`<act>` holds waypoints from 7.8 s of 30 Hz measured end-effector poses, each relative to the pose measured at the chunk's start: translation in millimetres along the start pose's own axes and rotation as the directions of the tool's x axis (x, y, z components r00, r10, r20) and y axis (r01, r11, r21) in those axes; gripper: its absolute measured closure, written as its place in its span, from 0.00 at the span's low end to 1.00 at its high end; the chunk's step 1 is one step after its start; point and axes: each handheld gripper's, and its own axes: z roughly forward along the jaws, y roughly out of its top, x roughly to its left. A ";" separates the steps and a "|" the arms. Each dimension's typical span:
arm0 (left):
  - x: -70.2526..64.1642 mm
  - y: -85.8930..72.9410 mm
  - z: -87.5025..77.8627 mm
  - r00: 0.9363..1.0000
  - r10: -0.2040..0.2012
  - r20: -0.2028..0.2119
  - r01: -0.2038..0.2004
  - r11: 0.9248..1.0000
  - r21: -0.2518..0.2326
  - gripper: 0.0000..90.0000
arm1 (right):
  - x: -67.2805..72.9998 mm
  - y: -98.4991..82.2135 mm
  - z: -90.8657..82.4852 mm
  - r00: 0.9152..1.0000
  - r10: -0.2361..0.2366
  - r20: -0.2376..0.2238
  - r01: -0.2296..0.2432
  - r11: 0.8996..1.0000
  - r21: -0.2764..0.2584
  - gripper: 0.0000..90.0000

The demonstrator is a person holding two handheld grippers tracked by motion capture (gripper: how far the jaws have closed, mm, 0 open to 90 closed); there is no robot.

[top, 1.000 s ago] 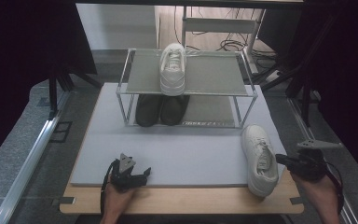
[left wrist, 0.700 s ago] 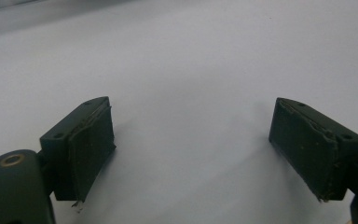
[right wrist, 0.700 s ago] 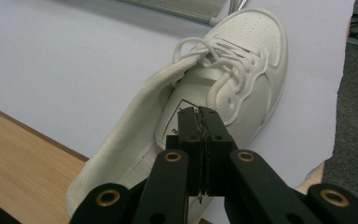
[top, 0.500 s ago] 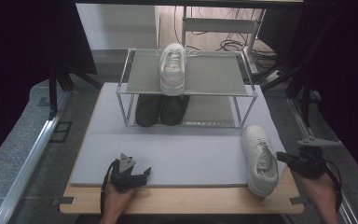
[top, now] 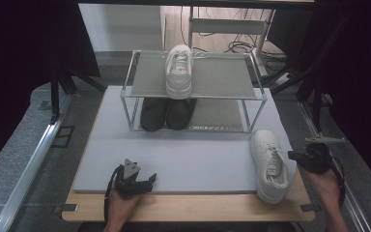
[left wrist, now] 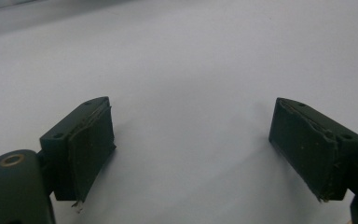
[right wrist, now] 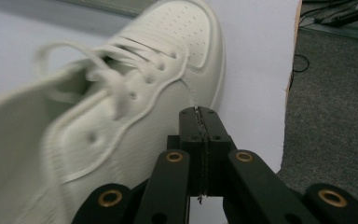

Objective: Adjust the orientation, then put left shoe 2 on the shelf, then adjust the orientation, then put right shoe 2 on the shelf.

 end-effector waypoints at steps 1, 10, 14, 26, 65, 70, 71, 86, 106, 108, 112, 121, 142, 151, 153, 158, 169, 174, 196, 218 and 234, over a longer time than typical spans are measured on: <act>0.0 0.0 0.0 1.000 0.000 0.000 0.000 1.000 0.000 0.15 | -2.1 -0.8 4.1 1.000 0.003 0.003 -0.003 1.000 0.005 1.00; -0.1 0.1 0.1 1.000 -0.001 -0.001 0.001 1.000 0.000 0.15 | -14.5 -8.5 36.2 1.000 0.024 -0.016 -0.023 0.999 0.029 1.00; 0.0 0.1 0.1 1.000 0.000 -0.001 0.000 1.000 0.000 0.15 | -14.2 -11.0 40.2 0.999 0.036 -0.033 -0.035 0.999 0.041 1.00; -0.2 0.2 0.1 1.000 -0.001 -0.002 0.001 1.000 0.000 0.15 | -2.8 -11.3 40.2 0.998 0.016 -0.063 -0.014 0.999 0.037 1.00; -0.2 0.2 0.1 1.000 -0.001 -0.002 0.001 1.000 0.001 0.15 | 64.3 0.0 56.2 0.972 -0.078 -0.220 0.087 0.996 0.030 1.00; -0.2 0.2 0.1 1.000 0.000 -0.003 0.000 1.000 0.000 0.15 | 62.5 -6.9 53.4 0.970 -0.065 -0.235 0.078 0.996 0.049 1.00; -0.2 0.2 0.1 1.000 0.000 -0.002 0.000 1.000 0.001 0.15 | 62.3 -9.2 52.4 0.969 -0.061 -0.240 0.075 0.996 0.048 1.00; -0.1 0.2 0.1 1.000 0.000 -0.002 0.000 1.000 0.001 0.15 | 95.0 -0.8 63.6 0.954 -0.109 -0.281 0.126 0.991 0.042 1.00; -0.1 0.2 0.1 1.000 -0.001 -0.002 0.001 1.000 0.001 0.15 | 132.5 17.0 83.7 0.919 -0.168 -0.356 0.194 0.980 0.040 1.00; -0.1 0.2 0.1 1.000 -0.001 -0.002 0.001 1.000 0.001 0.15 | 134.7 17.7 84.8 0.917 -0.171 -0.360 0.197 0.980 0.038 1.00; -0.1 0.2 0.1 1.000 -0.001 -0.002 0.001 1.000 0.001 0.15 | 141.1 19.4 87.3 0.910 -0.186 -0.371 0.213 0.976 0.034 1.00; -0.2 0.2 0.0 1.000 -0.001 -0.002 0.001 1.000 0.001 0.15 | 130.2 19.0 81.9 0.916 -0.179 -0.359 0.202 0.979 0.025 0.89; -0.4 0.2 -0.1 1.000 0.000 -0.004 0.000 1.000 0.002 0.15 | 118.9 15.8 37.6 0.922 -0.202 -0.330 0.200 0.979 -0.038 0.78; -0.4 0.2 0.0 1.000 0.000 -0.004 0.000 1.000 0.002 0.15 | 122.6 14.2 23.5 0.917 -0.217 -0.335 0.210 0.976 -0.056 0.77; -0.4 0.2 0.0 1.000 -0.001 -0.003 0.001 1.000 0.001 0.15 | 123.0 13.7 19.9 0.916 -0.220 -0.336 0.212 0.975 -0.062 0.77; -0.4 0.3 0.0 1.000 -0.001 -0.004 0.001 1.000 0.002 0.15 | 125.6 13.1 11.8 0.910 -0.227 -0.348 0.216 0.974 -0.069 0.76; -0.3 0.1 0.2 1.000 -0.001 -0.002 0.001 1.000 0.000 0.15 | 139.7 16.6 2.8 0.886 -0.255 -0.388 0.242 0.967 -0.082 0.72; -0.5 0.2 0.3 1.000 -0.004 -0.003 0.004 1.000 -0.002 0.15 | 147.2 20.2 11.6 0.876 -0.261 -0.406 0.251 0.965 -0.077 0.70; 0.1 0.2 0.2 1.000 0.002 -0.002 -0.002 1.000 0.000 0.15 | 161.2 34.6 38.0 0.884 -0.242 -0.400 0.260 0.966 -0.009 0.89; -0.1 0.2 0.1 1.000 -0.001 -0.002 0.001 1.000 0.001 0.15 | 127.8 44.8 35.8 0.801 0.108 -0.589 -0.052 0.992 0.112 0.94; 0.0 0.3 0.4 1.000 -0.001 -0.002 0.001 1.000 -0.002 0.15 | 117.1 72.1 11.0 0.752 0.136 -0.645 -0.118 0.990 0.071 0.94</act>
